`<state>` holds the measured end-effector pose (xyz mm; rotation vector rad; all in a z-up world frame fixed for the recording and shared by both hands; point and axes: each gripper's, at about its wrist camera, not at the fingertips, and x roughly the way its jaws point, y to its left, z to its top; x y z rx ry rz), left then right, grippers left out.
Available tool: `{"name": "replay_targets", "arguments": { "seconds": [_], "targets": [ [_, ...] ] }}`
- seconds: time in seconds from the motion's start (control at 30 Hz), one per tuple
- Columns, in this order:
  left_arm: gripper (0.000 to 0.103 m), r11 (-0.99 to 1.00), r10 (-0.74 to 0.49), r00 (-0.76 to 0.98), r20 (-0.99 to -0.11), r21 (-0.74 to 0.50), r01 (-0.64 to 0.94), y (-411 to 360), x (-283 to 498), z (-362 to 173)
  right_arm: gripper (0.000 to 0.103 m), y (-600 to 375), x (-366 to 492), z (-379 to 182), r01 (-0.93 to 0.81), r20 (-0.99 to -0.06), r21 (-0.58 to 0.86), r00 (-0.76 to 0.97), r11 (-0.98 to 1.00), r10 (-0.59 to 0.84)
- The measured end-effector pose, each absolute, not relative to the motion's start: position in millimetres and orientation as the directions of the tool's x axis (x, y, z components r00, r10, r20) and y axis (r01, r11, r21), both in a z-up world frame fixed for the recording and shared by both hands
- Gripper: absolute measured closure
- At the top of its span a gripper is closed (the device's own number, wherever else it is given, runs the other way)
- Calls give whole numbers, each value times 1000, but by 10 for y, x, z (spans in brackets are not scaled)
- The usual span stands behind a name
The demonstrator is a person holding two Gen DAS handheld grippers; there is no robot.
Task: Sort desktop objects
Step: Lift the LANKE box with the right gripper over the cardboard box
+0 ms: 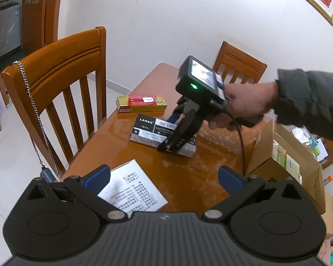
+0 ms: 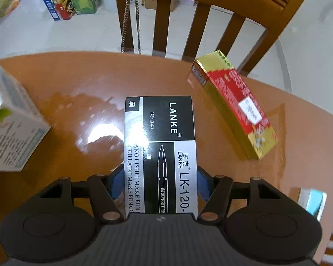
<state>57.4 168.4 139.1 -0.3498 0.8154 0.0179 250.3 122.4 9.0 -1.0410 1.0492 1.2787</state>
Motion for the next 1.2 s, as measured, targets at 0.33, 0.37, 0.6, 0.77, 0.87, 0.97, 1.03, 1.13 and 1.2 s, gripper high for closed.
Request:
{"name": "replay_targets", "arguments": {
  "seconds": [0.33, 0.37, 0.6, 0.77, 0.87, 0.97, 1.03, 1.13, 1.2],
  "targets": [
    [0, 957, -185, 691, -699, -287, -35, 1339, 770, 1485, 34, 441, 2237, 596, -955, -959, -31, 111, 295, 261],
    [0, 958, -197, 688, -699, -285, -15, 1283, 798, 1491, 34, 345, 2228, 660, -946, -957, -26, 117, 323, 265],
    [0, 939, -338, 655, -676, -292, 183, 804, 1038, 1602, 34, -357, 2118, 1080, -862, -943, 11, 160, 507, 291],
    [0, 905, -425, 607, -672, -300, 302, 365, 1202, 1642, 34, -958, 1795, 1250, -782, -938, 11, 209, 623, 278],
    [0, 877, -477, 574, -666, -315, 363, 93, 1272, 1656, 34, -1429, 1714, 1548, -739, -936, -14, 246, 674, 250],
    [0, 848, -518, 543, -661, -314, 427, -195, 1336, 1669, 34, -1789, 1626, 1645, -693, -936, -23, 268, 720, 228],
    [0, 829, -540, 524, -659, -308, 467, -366, 1358, 1673, 34, -1979, 1571, 1669, -669, -937, -24, 274, 743, 217],
    [0, 805, -566, 502, -654, -308, 506, -584, 1384, 1688, 34, -2232, 1558, 1666, -639, -938, -28, 282, 768, 201],
    [0, 797, -576, 494, -651, -311, 518, -702, 1402, 1681, 34, -2382, 1610, 1653, -630, -938, -43, 292, 775, 185]
  ]
}}
